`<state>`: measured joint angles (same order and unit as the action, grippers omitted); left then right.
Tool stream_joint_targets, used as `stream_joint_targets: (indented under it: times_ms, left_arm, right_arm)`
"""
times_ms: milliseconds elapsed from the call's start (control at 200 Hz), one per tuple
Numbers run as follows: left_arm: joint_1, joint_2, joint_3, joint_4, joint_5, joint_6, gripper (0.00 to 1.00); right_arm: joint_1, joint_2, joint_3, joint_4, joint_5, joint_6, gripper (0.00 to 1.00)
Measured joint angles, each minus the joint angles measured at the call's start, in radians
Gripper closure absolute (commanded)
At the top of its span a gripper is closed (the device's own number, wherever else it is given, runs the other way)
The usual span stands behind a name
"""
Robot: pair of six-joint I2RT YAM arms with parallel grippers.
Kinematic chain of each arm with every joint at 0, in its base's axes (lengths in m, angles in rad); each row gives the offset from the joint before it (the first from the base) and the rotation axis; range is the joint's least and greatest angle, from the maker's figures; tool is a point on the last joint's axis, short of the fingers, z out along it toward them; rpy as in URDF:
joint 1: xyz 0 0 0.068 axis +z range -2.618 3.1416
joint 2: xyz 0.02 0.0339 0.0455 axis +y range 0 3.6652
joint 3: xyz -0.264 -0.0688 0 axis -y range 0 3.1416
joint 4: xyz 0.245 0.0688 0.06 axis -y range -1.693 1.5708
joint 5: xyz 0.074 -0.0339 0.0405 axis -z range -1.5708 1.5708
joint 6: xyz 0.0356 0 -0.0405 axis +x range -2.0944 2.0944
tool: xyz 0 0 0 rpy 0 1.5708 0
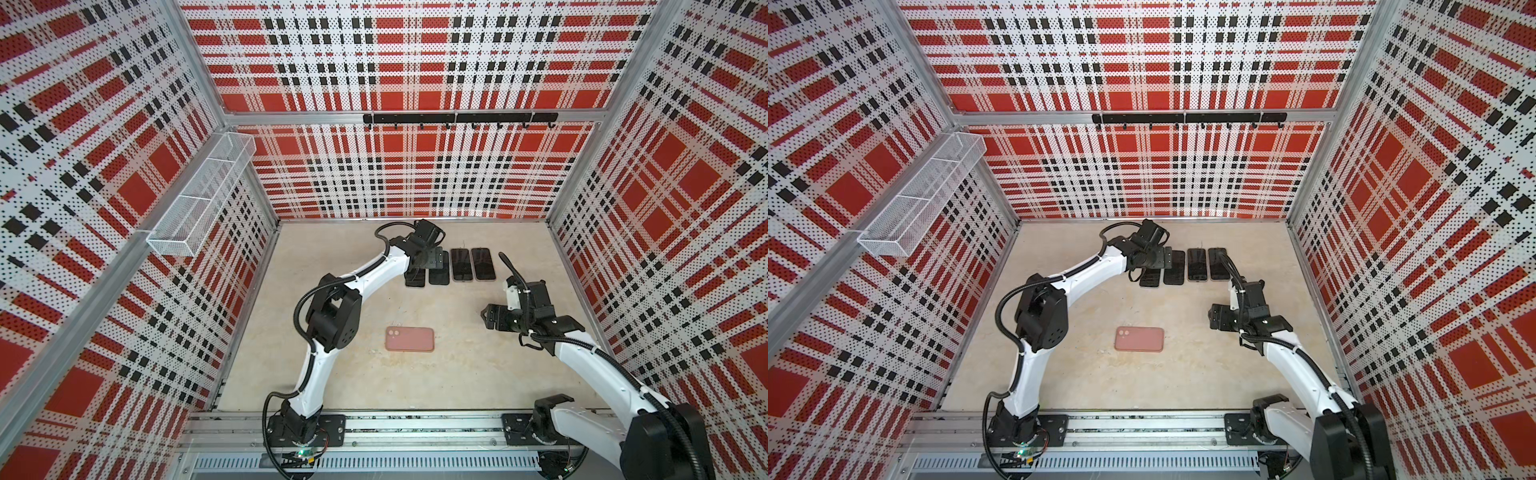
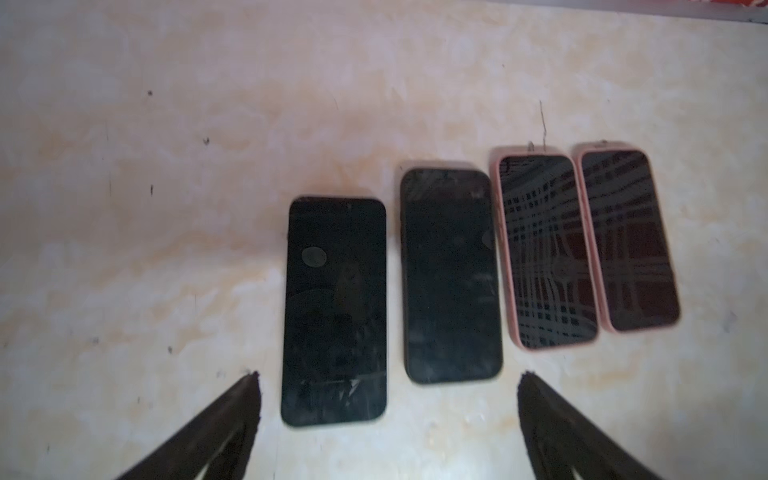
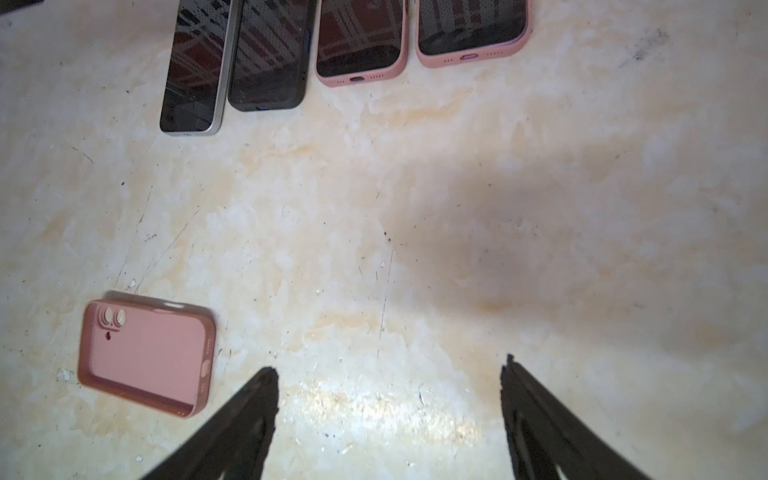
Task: Put the phone into the phone case
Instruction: 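Release the pink case and grasp the silver-edged phone with the left gripper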
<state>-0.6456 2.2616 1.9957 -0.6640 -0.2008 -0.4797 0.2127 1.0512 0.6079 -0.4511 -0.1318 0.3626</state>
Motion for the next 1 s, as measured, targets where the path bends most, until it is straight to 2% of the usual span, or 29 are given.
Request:
stream_joint_targets:
  times_ms: [175, 471, 1002]
  left_arm:
    - [0.034, 0.129, 0.123, -0.064, -0.006, 0.083, 0.02]
    - [0.043, 0.148, 0.12, -0.109, -0.001, 0.148, 0.02]
    - [0.043, 0.22, 0.124, -0.108, 0.013, 0.174, 0.02]
  right_arm:
    - [0.0, -0.014, -0.005, -0.021, 0.001, 0.008, 0.16]
    - [0.0, -0.012, -0.005, -0.023, 0.001, 0.01, 0.16]
    - [0.0, 0.0, -0.016, -0.021, 0.001, 0.013, 0.17]
